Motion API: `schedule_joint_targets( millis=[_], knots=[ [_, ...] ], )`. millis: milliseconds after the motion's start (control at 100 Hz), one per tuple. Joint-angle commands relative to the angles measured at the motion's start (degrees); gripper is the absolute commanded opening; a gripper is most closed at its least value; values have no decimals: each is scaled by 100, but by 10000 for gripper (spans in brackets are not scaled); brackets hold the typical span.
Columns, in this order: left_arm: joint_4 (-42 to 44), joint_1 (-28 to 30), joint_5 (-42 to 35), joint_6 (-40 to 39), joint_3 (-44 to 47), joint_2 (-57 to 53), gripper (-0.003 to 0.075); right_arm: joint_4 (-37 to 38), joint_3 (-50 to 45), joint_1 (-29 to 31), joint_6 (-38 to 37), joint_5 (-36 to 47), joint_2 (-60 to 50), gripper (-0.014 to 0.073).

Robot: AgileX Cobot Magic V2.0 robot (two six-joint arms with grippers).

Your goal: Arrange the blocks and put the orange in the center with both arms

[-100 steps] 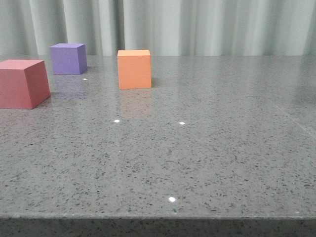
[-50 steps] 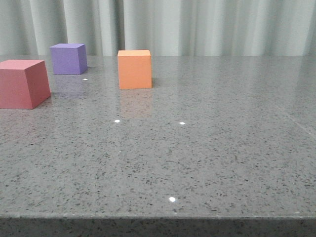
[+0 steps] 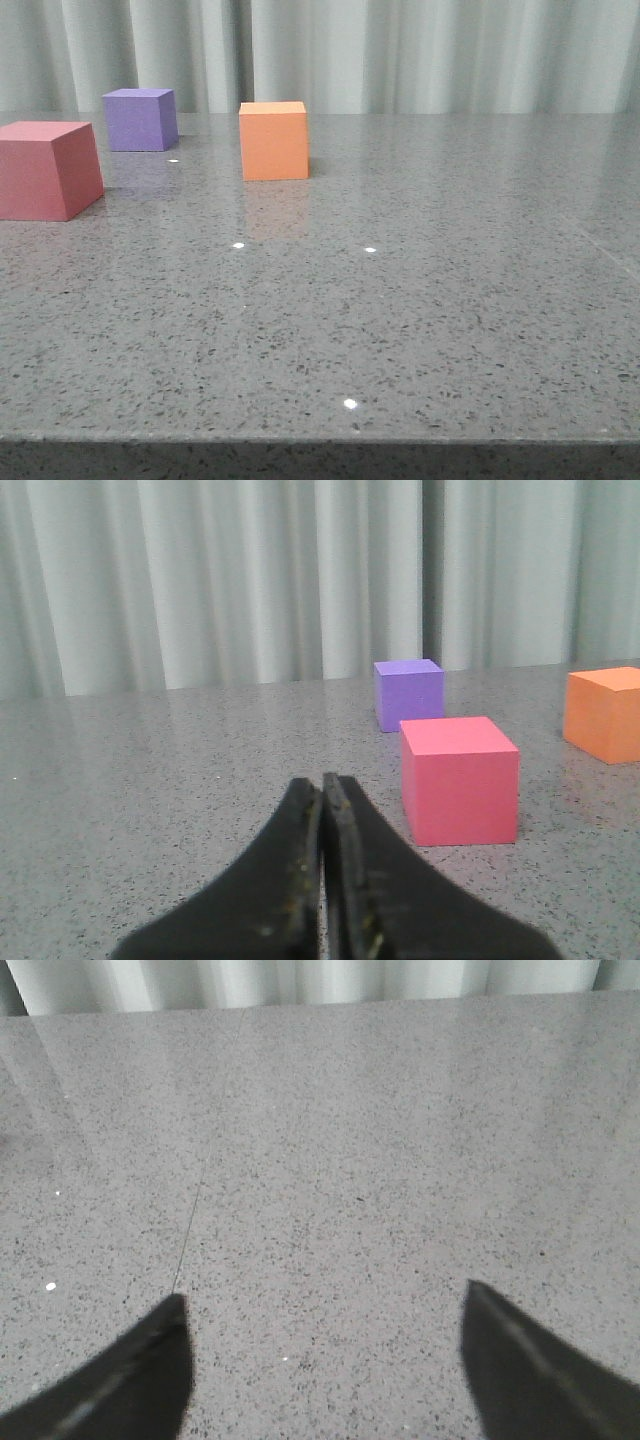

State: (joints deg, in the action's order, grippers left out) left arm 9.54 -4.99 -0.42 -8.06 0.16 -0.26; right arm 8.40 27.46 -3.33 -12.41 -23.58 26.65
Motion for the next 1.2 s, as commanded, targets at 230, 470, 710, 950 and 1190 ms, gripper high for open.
schedule_joint_targets(
  millis=[230, 470, 710, 950, 1190],
  knots=[
    [-200, 25, -449, -14, 223, -178, -19, 113, 146, 26, 54, 519, 20, -65],
    [-1047, 25, 42, -14, -385, -138, -19, 113, 146, 26, 54, 519, 20, -66],
    [-1228, 25, 1732, -14, -2262, 654, -19, 113, 146, 26, 54, 519, 20, -66],
    [-1228, 25, 3744, -14, -4388, 2471, -19, 113, 146, 26, 54, 519, 25, -66],
    [-1465, 25, 5121, -14, -5859, 4070, -19, 113, 146, 26, 54, 519, 25, -66]
  ],
)
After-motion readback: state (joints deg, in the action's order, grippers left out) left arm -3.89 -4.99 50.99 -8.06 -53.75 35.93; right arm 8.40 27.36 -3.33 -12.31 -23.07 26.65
